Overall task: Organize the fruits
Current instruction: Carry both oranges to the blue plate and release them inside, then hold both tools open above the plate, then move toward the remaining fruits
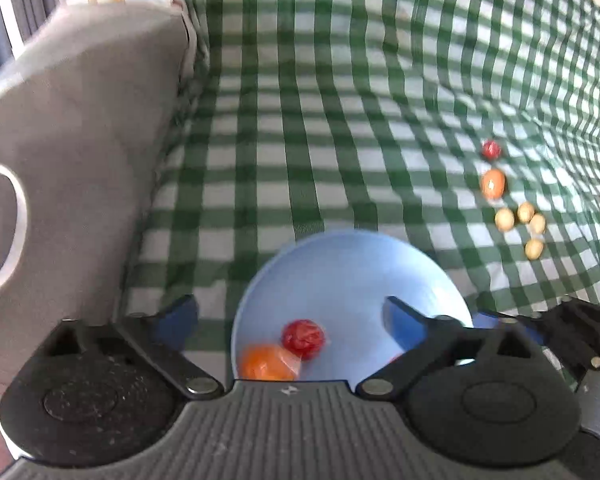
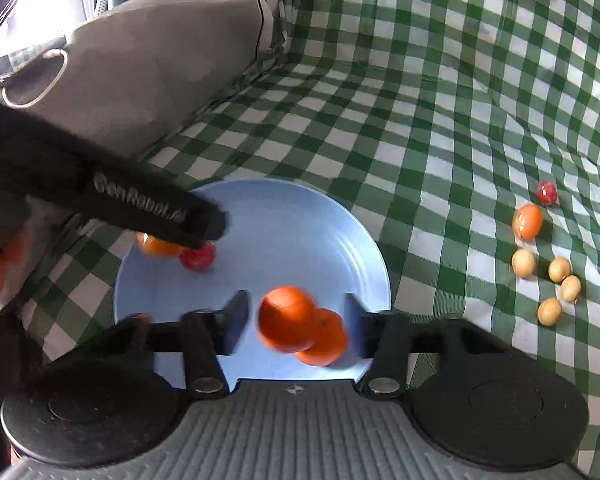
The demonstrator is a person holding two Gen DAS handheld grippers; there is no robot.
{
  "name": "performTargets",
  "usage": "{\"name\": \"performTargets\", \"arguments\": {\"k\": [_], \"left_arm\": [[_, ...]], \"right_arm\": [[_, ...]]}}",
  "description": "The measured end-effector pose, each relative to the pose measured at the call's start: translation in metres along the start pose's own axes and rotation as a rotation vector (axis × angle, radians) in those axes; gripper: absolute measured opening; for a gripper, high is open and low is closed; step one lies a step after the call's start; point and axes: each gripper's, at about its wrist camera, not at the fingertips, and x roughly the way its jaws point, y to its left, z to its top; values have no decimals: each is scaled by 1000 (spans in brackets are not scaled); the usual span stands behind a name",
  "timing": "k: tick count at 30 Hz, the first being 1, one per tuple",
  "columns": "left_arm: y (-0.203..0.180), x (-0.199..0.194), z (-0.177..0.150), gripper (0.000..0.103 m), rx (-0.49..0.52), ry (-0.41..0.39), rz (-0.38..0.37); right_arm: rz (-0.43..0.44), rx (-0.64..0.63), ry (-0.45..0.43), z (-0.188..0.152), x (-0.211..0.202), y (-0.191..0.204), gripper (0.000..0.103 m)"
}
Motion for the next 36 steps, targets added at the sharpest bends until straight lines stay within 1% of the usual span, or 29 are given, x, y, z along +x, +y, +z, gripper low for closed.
{"name": "performTargets", "arguments": {"k": [2, 4, 9, 15, 21, 26, 36], "left_arm": [[0, -13, -3, 103, 18, -4, 18], [0, -26, -9, 103, 23, 22, 40], [8, -69, -41, 103, -17, 24, 53], [14, -106, -69, 103, -87, 34, 52], [6, -133, -78, 103, -62, -6, 66], [-2, -151, -79, 103, -55, -45, 77], [-14, -166, -85, 103, -29, -58, 85]], "right_arm": [[-9, -4, -3, -2, -12, 3, 81], [-14, 15, 1, -5, -25, 3, 88], [22, 99, 28, -21, -62, 4, 94], [25, 91, -1, -40, -105, 24, 96], [15, 64, -62, -46, -132, 36, 97], [1, 79, -102, -51, -150, 36, 97], [-2, 127, -142, -63, -168, 30, 97]]}}
